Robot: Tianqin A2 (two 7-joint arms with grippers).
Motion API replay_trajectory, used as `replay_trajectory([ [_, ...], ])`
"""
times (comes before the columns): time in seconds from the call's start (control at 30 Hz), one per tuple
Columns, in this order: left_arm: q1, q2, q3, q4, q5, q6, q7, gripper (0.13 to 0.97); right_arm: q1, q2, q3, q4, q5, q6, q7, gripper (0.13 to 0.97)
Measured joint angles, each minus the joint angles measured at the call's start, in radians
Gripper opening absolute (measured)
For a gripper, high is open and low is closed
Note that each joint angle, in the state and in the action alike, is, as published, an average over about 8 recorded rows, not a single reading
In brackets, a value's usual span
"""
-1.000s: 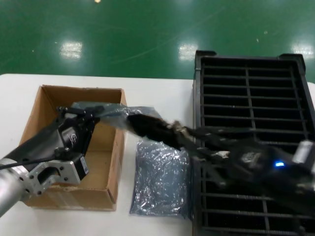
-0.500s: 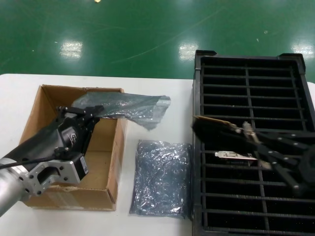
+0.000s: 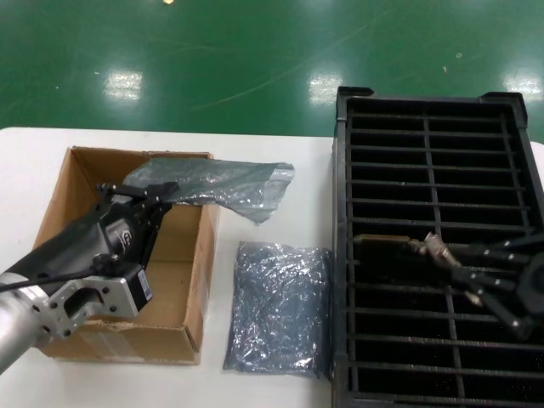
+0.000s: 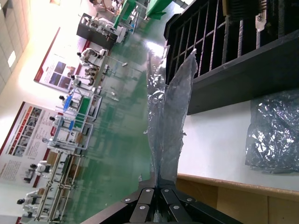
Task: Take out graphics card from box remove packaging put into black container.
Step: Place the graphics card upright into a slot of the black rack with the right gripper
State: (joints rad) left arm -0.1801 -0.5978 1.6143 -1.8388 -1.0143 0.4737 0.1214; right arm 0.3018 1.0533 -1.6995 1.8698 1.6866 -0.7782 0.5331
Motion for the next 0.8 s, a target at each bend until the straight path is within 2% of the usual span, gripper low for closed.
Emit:
replay_trajectory([
  [0.33, 0.000, 0.000, 0.000, 0.000, 0.000, 0.000, 0.000, 0.140, 0.166, 0.034, -0.111, 0.014, -0.031, -0.204, 0.094, 0.185],
  [0.8, 0.000, 0.000, 0.000, 0.000, 0.000, 0.000, 0.000, 0.140, 0.276, 0.062, -0.157, 0.041, -0.062, -0.361, 0.163, 0.185],
])
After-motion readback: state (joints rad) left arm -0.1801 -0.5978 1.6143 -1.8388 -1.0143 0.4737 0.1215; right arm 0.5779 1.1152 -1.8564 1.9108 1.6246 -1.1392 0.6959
